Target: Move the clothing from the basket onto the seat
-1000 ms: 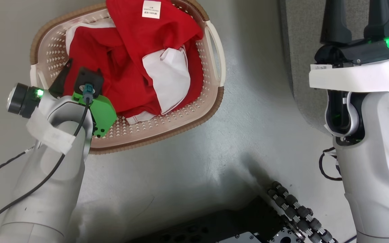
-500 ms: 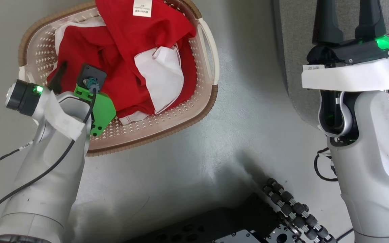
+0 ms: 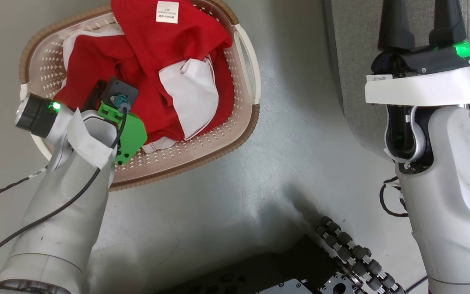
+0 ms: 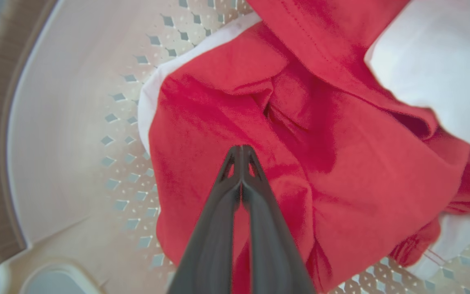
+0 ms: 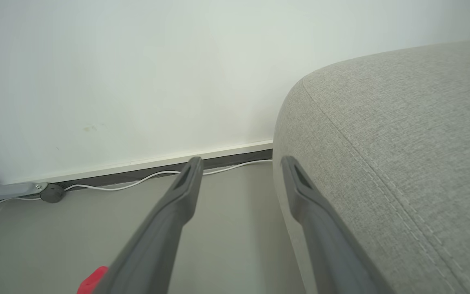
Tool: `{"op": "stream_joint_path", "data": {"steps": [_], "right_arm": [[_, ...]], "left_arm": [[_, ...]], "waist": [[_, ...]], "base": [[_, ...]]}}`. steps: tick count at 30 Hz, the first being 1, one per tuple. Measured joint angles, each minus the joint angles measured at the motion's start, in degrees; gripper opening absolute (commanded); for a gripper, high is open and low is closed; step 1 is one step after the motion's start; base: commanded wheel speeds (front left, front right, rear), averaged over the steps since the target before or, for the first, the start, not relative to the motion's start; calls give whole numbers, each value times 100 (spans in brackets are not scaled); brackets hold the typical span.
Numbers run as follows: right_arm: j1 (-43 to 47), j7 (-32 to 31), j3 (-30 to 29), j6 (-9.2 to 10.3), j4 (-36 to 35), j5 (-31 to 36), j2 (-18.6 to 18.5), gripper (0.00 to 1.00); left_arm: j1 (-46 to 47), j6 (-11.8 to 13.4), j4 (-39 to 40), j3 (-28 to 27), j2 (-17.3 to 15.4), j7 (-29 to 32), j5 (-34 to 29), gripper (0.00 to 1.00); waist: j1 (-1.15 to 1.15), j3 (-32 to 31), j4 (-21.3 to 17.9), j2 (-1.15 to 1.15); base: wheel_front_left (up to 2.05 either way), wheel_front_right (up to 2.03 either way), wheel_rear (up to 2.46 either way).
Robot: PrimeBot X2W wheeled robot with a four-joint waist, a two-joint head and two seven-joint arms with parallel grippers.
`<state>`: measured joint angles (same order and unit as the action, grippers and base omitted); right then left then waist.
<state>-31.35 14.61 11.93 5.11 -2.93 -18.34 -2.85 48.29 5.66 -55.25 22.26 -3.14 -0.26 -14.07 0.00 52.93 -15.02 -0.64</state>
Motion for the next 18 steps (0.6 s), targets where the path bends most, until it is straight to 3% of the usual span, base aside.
{"op": "stream_joint_path", "data": {"steps": [12,18], "right_arm": [[18,1,-141,10,225,22,1,100],[169,1,-267,-7,383,140,0,100]], "left_arm": [[-12,-23,238,32,96,-715,533,0],[-156,-238,455,34,102,-1126,949,0]], "waist": [[0,-381,150,0],[0,-672,259,0]], "base": [[0,0,0],[0,0,0]]}}
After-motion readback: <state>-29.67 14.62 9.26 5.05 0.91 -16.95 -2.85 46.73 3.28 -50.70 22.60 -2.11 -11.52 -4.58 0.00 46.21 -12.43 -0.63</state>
